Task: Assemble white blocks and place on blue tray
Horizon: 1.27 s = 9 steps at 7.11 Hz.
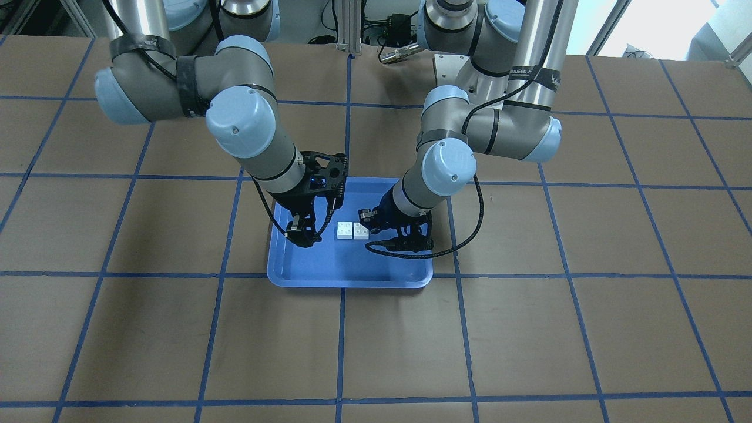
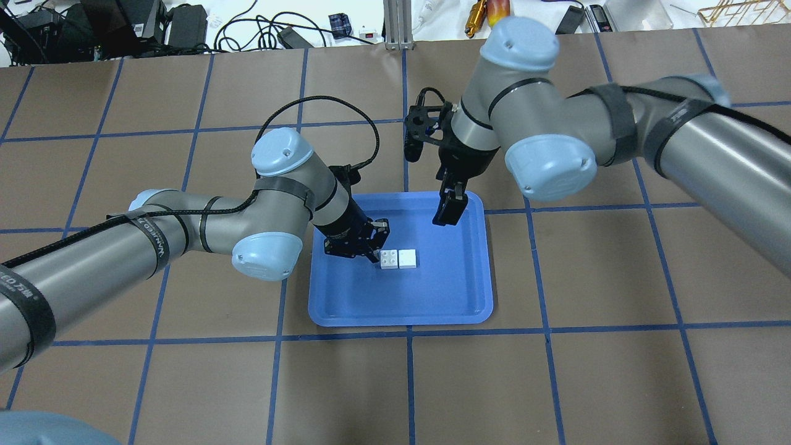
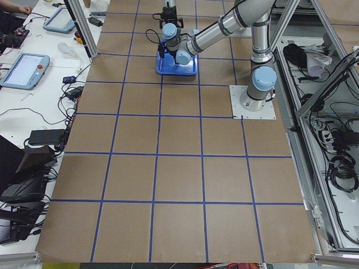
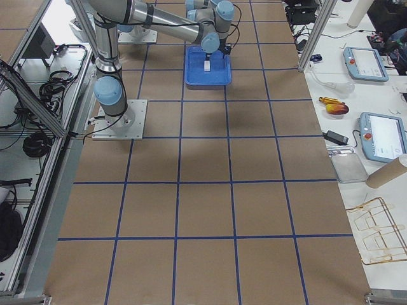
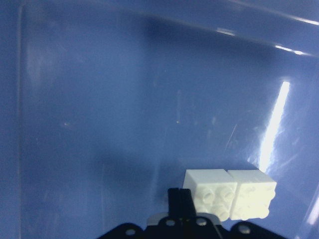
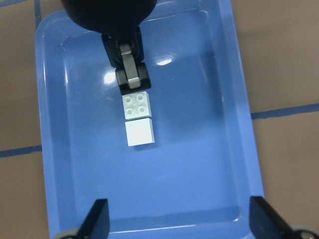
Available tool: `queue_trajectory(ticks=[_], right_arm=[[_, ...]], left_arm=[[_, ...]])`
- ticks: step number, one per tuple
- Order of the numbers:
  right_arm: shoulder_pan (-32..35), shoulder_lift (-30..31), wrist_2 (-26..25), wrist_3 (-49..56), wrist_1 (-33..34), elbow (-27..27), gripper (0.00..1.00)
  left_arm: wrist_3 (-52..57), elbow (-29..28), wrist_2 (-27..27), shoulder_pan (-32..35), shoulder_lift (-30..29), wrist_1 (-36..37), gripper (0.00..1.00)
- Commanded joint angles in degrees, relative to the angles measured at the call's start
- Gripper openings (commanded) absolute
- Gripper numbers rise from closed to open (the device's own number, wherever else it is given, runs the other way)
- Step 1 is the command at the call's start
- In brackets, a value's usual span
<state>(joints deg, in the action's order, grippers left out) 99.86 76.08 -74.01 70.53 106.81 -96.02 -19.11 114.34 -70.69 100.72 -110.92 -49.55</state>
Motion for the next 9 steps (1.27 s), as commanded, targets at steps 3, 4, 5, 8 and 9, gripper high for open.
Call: queue_trajectory(ticks=[3, 4, 5, 8, 9], right_arm=[[-4.0, 3.5, -6.7, -3.7, -27.2, 17.6, 1.0], [-4.0, 4.5, -6.8, -11.0, -27.8, 19.9, 1.0], [-4.0, 4.8, -6.9, -14.2, -27.9, 20.6, 1.0], [-4.7, 4.8, -11.9, -36.1, -25.8, 21.8, 1.0], [-4.8, 6.6, -15.4, -40.3, -25.3, 21.8, 1.0]], left_arm=[[-1.9, -0.2, 0.0, 1.4, 0.1, 0.2, 0.0], [-1.9, -0.3, 0.0, 1.4, 0.0, 0.2, 0.0], [-1.1, -0.9, -0.1, 1.1, 0.7, 0.2, 0.0], [-0.8, -7.3, -3.2, 0.0, 2.9, -3.5, 0.0], [1.9, -12.3, -7.0, -0.4, 3.7, -10.5, 0.0]])
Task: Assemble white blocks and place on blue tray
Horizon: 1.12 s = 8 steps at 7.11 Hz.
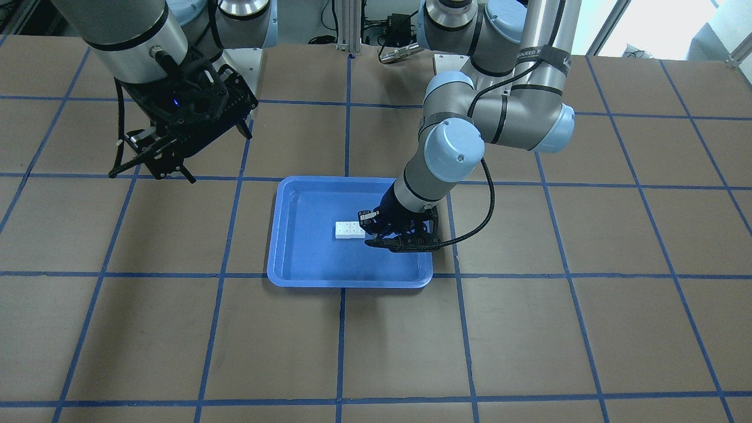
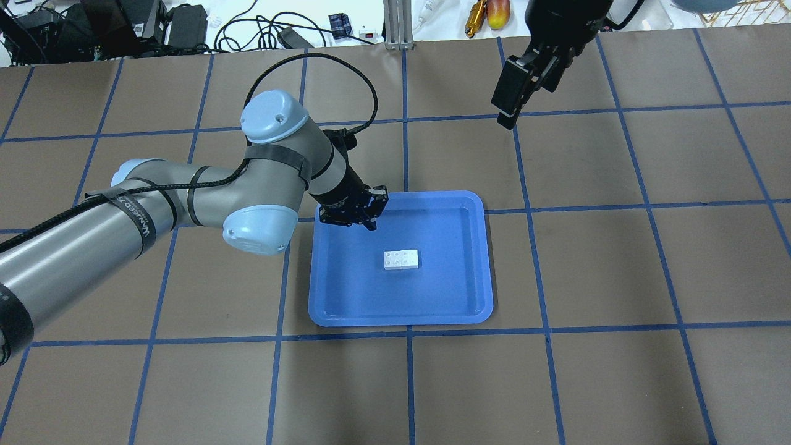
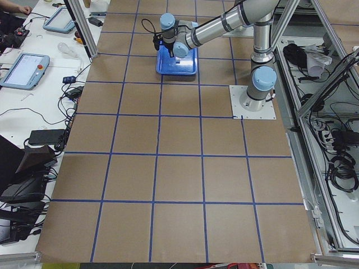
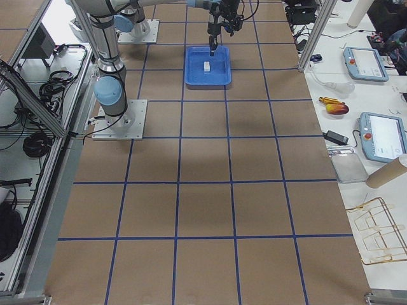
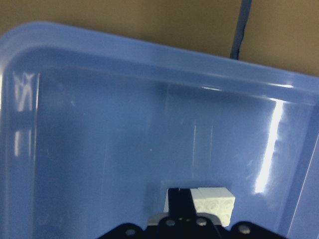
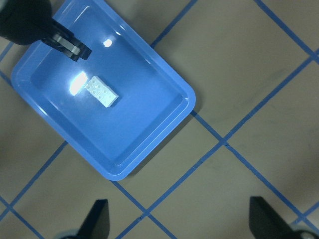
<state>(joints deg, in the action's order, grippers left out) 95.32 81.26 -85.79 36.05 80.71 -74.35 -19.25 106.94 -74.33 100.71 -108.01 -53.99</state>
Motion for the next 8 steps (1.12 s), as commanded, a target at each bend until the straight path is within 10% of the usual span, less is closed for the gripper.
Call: queue_trajectory(ticks=[1, 5, 8], right_arm=[[-1.3, 2.1, -3.9, -6.0, 1.4, -0.7, 1.0], [-3.9, 2.8, -3.9, -7.5, 6.2, -1.4, 1.0], [-5.2, 2.9, -4.0, -17.8, 5.4, -1.6, 1.0]], left_arm=[[7.6, -10.7, -5.7, -1.4, 1.2, -14.8, 0.0], [22.2, -23.4, -14.7, -8.9, 9.7, -36.3, 0.08], [23.9, -23.4, -19.4, -10.0, 16.7, -36.3, 0.99]])
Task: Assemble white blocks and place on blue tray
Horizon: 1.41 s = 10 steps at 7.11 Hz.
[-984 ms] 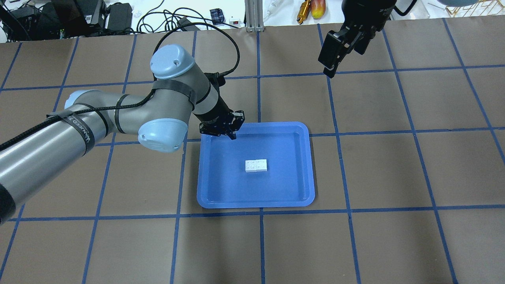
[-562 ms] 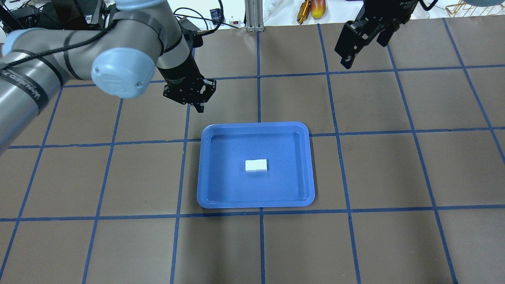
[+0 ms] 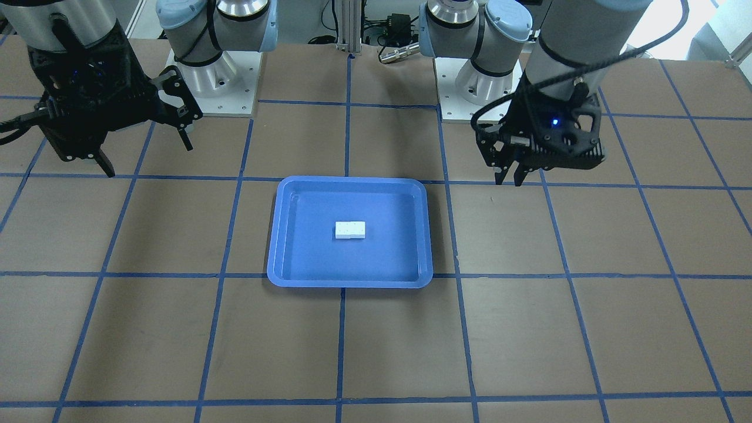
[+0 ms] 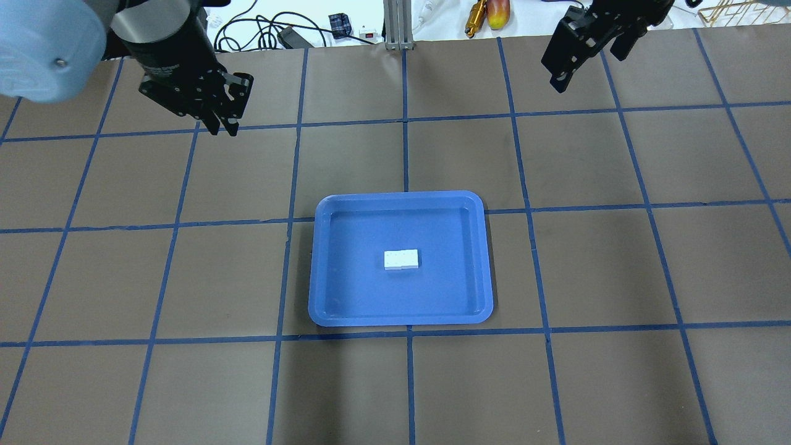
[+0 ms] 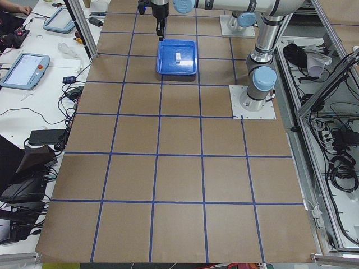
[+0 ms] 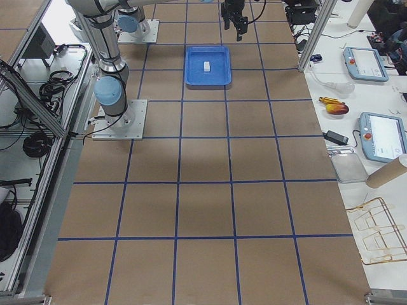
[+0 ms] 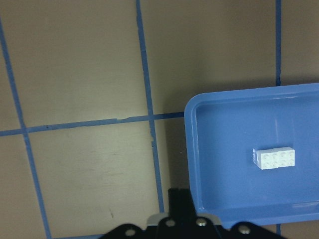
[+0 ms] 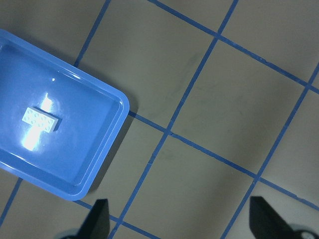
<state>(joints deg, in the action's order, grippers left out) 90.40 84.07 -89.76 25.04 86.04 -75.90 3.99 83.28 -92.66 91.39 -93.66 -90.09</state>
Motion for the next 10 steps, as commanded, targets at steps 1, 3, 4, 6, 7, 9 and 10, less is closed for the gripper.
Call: queue_trajectory(ticks=[1, 3, 4, 6, 7, 9, 10], right_arm=[[-0.4, -0.1, -0.2, -9.1, 0.4, 0.0, 1.0], [-0.7, -0.5, -5.1, -10.2, 0.7, 0.0, 1.0], [-0.7, -0.7, -5.0, -12.3, 0.8, 0.0, 1.0], [-1.2, -0.7, -4.9, -16.9, 1.6, 0.0, 1.0], [-1.3, -0.7, -4.7, -17.0, 1.6, 0.0, 1.0], [-1.4, -0.7, -4.7, -17.0, 1.6, 0.0, 1.0], [-1.4, -0.7, -4.8, -17.0, 1.4, 0.0, 1.0]], left_arm=[[0.7, 0.3, -0.3, -1.5, 2.3, 0.0, 1.0], [0.8, 0.3, -0.9, -1.5, 3.4, -0.5, 1.0], [0.8, 0.3, -0.6, -1.5, 3.9, -1.0, 1.0], [0.7, 1.5, 0.2, -2.6, 3.8, -0.9, 1.0], [0.8, 1.7, 1.5, -3.2, 3.7, -0.3, 1.0], [0.8, 1.6, 0.6, -3.6, 4.0, -0.3, 1.0], [0.8, 1.7, 0.7, -3.5, 4.2, -0.4, 1.0]])
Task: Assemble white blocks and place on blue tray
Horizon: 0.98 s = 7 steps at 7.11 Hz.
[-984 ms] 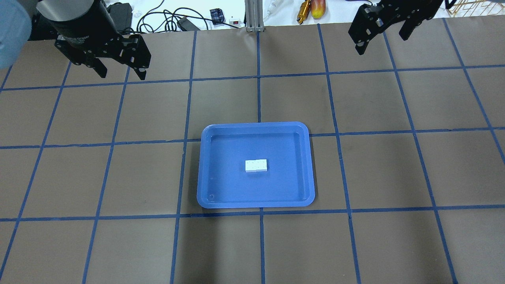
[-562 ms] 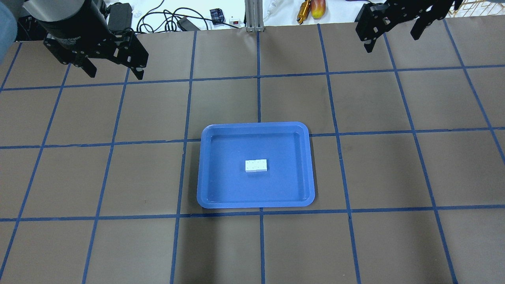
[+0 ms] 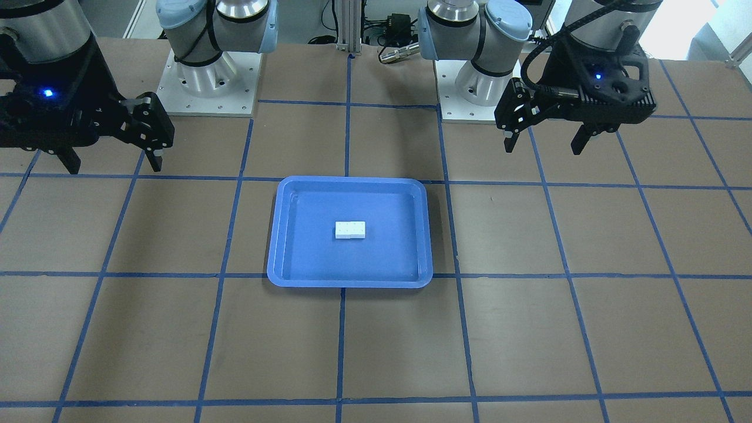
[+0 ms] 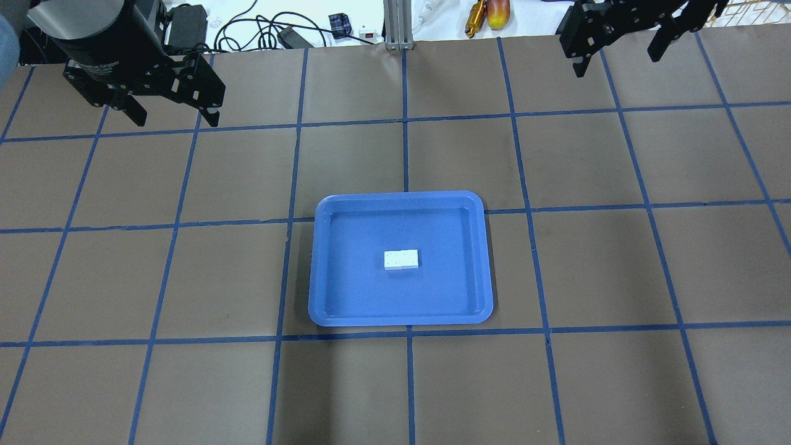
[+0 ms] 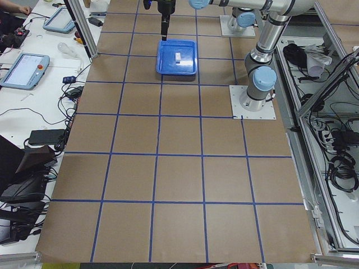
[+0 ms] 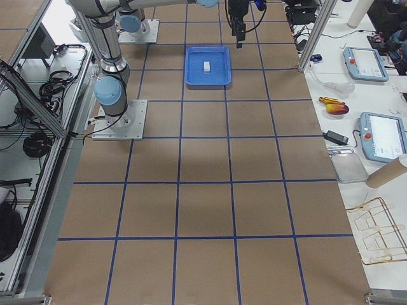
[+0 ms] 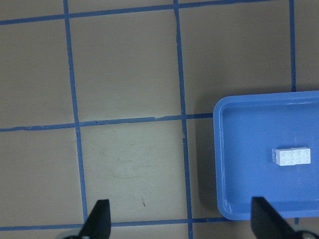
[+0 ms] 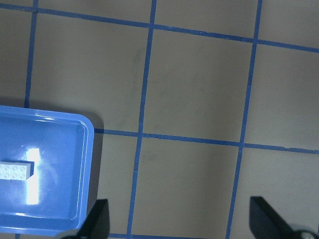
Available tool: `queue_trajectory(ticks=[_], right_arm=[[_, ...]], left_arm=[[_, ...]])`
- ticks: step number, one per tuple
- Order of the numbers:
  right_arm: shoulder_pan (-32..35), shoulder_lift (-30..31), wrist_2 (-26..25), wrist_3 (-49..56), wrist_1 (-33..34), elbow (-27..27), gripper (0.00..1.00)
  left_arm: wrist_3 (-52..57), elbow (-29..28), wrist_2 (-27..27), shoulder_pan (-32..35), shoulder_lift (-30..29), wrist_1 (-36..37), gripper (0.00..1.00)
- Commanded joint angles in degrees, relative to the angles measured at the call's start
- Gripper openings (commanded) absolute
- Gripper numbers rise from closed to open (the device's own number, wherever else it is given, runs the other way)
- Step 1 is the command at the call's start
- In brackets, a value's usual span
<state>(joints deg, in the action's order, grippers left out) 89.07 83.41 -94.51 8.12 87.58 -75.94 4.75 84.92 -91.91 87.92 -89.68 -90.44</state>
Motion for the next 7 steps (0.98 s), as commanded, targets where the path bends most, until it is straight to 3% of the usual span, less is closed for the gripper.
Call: queue_trajectory(ticks=[1, 3, 7], right_arm=[[0.0, 0.0, 0.0, -0.1, -0.2, 0.0, 1.0], [0.0, -0.4, 2.8, -1.6, -0.3, 0.0, 1.0], [0.1, -0.4, 2.9, -7.7, -0.6, -0.1, 1.0]], left_arm=[[0.0, -0.3, -0.1, -0.1, 0.2, 0.2, 1.0], [0.0, 0.2, -0.2, 0.0, 0.3, -0.3, 1.0], [0.0, 0.2, -0.2, 0.0, 0.3, -0.4, 1.0]])
